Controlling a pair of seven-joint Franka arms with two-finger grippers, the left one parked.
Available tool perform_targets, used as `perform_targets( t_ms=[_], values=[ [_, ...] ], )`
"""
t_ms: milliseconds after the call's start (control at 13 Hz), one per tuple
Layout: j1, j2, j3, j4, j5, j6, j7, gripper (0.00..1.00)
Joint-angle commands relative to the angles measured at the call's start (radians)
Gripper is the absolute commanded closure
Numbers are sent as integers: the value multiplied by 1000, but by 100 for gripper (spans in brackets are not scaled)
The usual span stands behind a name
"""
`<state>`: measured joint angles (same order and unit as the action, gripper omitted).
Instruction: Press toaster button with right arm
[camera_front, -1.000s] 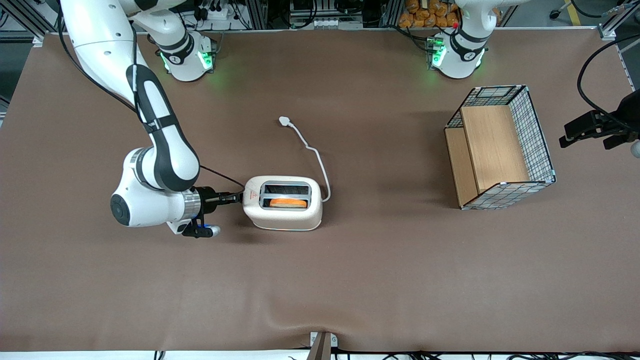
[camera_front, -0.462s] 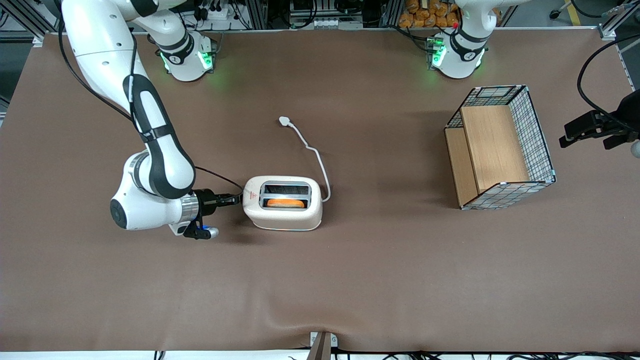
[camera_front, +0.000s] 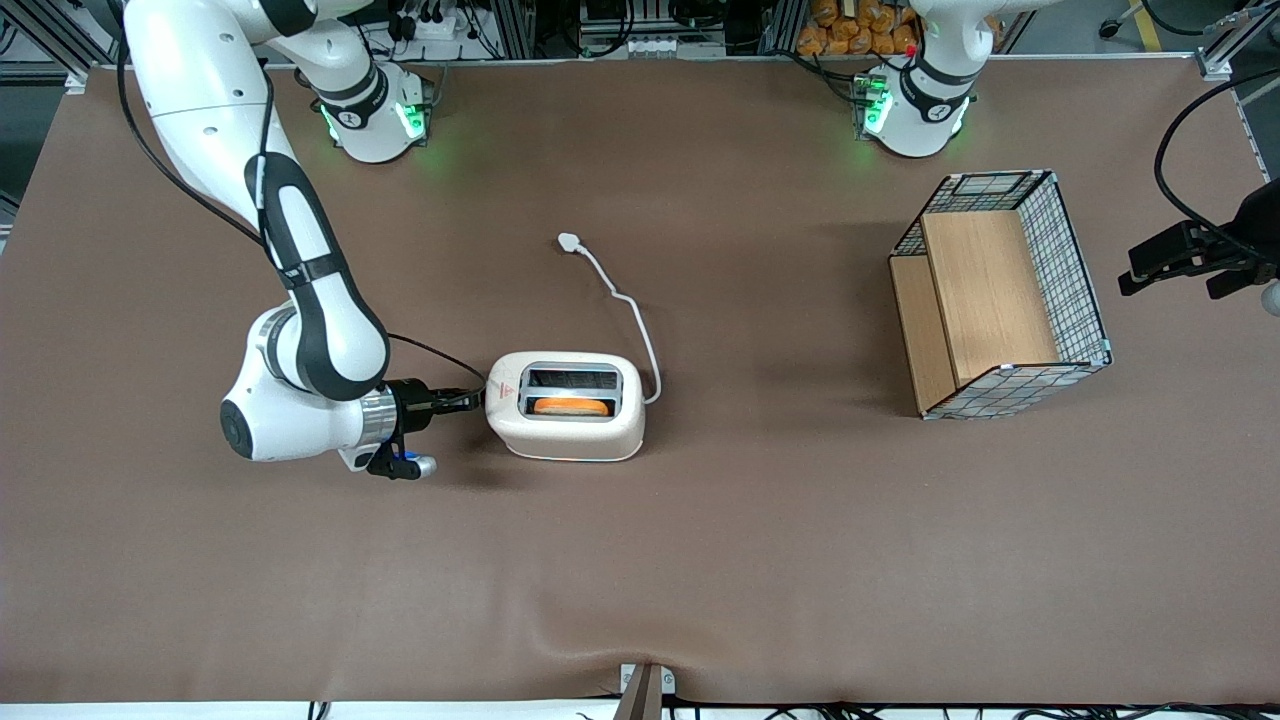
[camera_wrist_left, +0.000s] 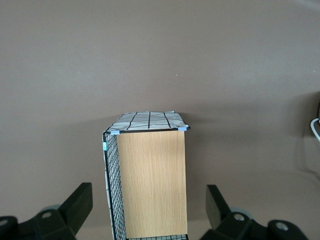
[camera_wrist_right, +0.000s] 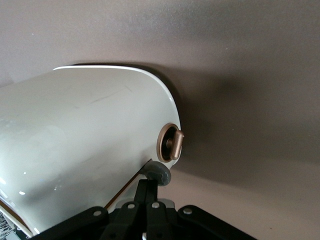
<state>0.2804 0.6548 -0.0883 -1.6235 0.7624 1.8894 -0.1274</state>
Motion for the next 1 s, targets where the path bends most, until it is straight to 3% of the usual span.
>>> perform_targets(
  t_ms=[0, 154, 615, 923],
  values=[
    [0, 57, 13, -15, 37, 24, -60, 100],
    [-6, 72, 13, -16, 67, 22, -103, 100],
    [-15, 56, 10, -10, 67, 5, -92, 100],
    [-30, 23, -33, 75, 52, -143, -46, 100]
  ],
)
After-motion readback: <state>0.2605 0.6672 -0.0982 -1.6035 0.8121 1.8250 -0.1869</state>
